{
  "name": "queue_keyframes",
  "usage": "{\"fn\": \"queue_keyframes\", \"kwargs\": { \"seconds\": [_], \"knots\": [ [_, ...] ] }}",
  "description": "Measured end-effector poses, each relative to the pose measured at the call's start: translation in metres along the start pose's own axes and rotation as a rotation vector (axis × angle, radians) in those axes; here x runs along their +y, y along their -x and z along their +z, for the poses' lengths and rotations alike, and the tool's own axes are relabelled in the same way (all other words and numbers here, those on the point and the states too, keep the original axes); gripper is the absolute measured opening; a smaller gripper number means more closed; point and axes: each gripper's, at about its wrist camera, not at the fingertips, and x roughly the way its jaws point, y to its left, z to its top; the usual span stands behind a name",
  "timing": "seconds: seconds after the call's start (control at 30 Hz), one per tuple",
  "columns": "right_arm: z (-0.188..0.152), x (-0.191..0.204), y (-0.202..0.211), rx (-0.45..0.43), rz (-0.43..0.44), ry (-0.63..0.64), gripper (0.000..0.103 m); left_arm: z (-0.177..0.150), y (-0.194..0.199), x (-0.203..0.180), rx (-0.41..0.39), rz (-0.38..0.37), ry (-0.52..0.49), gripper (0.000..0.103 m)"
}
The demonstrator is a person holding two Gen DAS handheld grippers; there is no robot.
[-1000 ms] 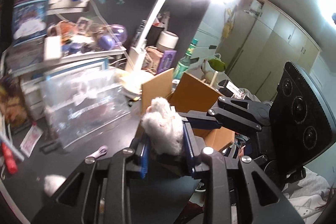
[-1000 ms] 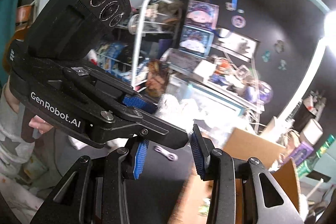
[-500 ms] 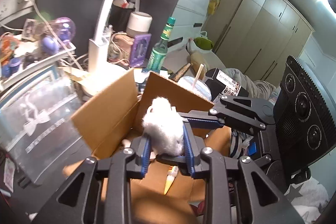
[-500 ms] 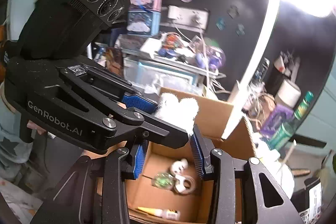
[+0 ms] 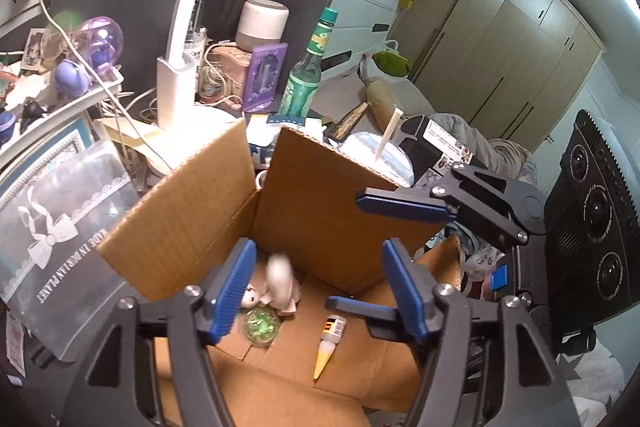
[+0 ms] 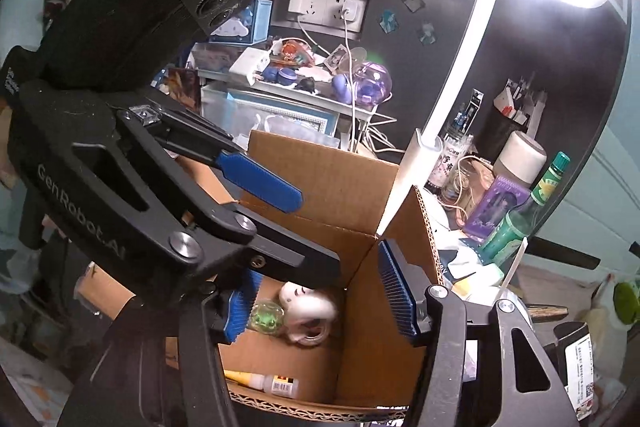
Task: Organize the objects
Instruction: 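Carry the mouse plush into the cardboard box and open the right tool, then withdraw the right tool from the box toward the white fluffy plush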
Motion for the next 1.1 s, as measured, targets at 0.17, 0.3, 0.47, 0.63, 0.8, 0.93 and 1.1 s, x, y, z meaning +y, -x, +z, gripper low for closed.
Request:
{"fn": "queue_keyframes", "kwargs": {
  "seconds": [0.17, 0.3, 0.47, 0.63, 0.8, 0.93, 1.1],
  "knots": [
    [0.001, 0.002, 0.000, -0.004, 0.006, 0.003, 0.054, -0.004, 0.011, 0.003, -0.017, 0.031, 0.001, 0.071],
    [0.003, 0.003, -0.001, -0.002, 0.008, 0.002, 0.054, -0.011, 0.023, 0.003, -0.029, 0.074, -0.024, 0.071],
    [0.006, 0.012, -0.002, 0.003, 0.007, 0.025, 0.054, -0.025, 0.047, 0.010, -0.063, 0.102, -0.031, 0.073],
    [0.017, 0.037, 0.003, -0.017, 0.012, 0.049, 0.054, -0.047, 0.082, 0.025, -0.117, 0.145, -0.022, 0.074],
    [0.032, 0.080, 0.012, -0.062, 0.093, 0.110, 0.054, -0.083, 0.122, 0.054, -0.169, 0.232, 0.037, 0.080],
    [0.041, 0.125, 0.008, -0.078, 0.219, 0.167, 0.054, -0.122, 0.154, 0.081, -0.231, 0.335, 0.119, 0.085],
    [0.039, 0.183, -0.016, -0.038, 0.413, 0.203, 0.056, -0.177, 0.176, 0.115, -0.268, 0.415, 0.241, 0.085]
  ]
}}
